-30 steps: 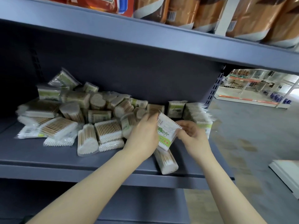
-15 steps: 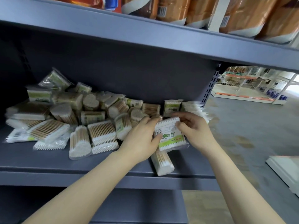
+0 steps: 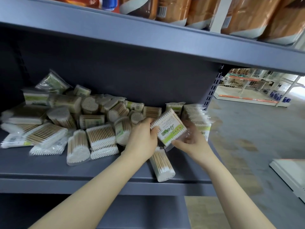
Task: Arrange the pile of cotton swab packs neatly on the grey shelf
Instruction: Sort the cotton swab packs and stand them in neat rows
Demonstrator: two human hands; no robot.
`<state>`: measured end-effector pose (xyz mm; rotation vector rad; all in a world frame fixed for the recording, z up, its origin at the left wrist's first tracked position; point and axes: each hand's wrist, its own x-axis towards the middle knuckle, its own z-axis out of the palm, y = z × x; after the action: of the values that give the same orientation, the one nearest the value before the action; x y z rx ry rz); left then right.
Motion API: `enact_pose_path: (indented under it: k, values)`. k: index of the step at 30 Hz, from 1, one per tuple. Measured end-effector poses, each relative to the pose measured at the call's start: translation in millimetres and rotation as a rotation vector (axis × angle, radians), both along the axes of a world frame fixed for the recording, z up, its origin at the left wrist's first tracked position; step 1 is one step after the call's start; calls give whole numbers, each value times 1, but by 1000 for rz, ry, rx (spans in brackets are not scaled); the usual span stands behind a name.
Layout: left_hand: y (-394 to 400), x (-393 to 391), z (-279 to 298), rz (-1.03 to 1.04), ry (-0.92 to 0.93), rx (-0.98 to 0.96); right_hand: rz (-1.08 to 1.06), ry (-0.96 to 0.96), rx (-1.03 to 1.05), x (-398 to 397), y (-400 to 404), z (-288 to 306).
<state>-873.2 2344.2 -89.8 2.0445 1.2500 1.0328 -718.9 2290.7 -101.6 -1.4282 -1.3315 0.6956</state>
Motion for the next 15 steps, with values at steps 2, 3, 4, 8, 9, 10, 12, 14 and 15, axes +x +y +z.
enact_pose_path:
  k: [2, 3, 4, 8, 9, 10, 12, 14, 15]
  values:
    - [-2, 1, 0, 10, -7, 17, -3, 85, 52, -3, 0, -3]
    - [-3, 1, -1, 15, 4, 31, -18, 125, 80, -3, 0, -4]
    - [-4, 1, -1, 24, 35, 46, -41, 164, 103, -3, 1, -3]
    - [-9, 0, -5, 28, 184, 90, -108, 216, 157, 1, 2, 4]
    - [-9, 0, -6, 23, 176, 92, -111, 210, 157, 1, 2, 6]
    - [-9, 0, -7, 17, 155, 89, -113, 203, 161, 1, 2, 8]
    - [-9, 2, -9, -4, 86, 73, -123, 187, 176, 0, 3, 11]
    - [-9, 3, -10, -43, 11, 58, -115, 175, 193, -1, 4, 12]
    - [-9, 3, -10, -63, -21, 52, -107, 162, 201, -2, 5, 13]
